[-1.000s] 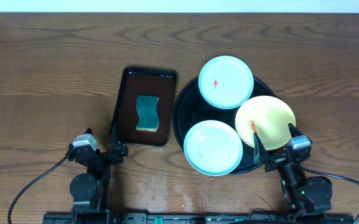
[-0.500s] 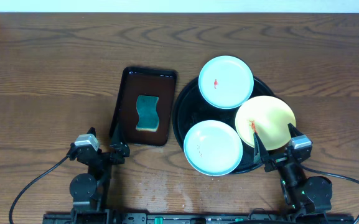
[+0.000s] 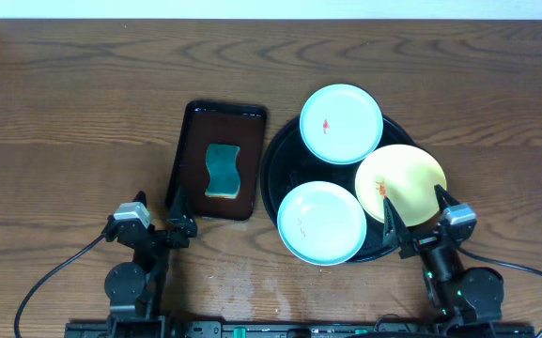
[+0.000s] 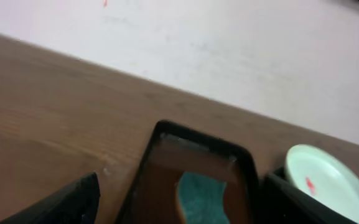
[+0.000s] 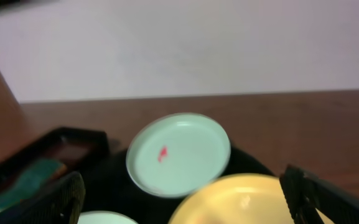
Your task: Clean dirty plates on tray and stack at the side
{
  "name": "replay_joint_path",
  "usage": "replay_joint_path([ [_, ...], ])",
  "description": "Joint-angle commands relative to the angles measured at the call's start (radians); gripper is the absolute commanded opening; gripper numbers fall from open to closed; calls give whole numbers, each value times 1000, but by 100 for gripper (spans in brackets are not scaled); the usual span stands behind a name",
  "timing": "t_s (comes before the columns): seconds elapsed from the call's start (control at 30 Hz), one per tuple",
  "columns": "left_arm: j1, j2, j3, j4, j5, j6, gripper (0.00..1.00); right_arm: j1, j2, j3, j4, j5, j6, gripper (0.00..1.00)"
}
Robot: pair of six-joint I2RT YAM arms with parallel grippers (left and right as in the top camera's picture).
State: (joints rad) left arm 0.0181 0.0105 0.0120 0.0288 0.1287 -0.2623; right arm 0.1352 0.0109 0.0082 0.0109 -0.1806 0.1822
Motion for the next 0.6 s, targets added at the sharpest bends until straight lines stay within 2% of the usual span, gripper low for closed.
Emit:
replay_joint_path([
  [0.0, 4, -6, 40, 48, 35, -5, 83, 9, -4, 1, 37, -69, 61, 99],
  [0.17, 4, 31, 154, -26, 196, -4, 83, 9, 3, 63, 4, -160, 94, 99],
  [0.3, 4, 156, 316, -161, 227, -4, 83, 9, 63, 198, -98, -186, 56, 99],
  [0.43, 4, 336, 526, -320, 227, 0, 83, 9, 205, 399, -264, -188, 22, 99],
  [0.57, 4, 538, 750, -523, 276, 0, 83, 9, 418, 628, -459, -191, 21, 99],
])
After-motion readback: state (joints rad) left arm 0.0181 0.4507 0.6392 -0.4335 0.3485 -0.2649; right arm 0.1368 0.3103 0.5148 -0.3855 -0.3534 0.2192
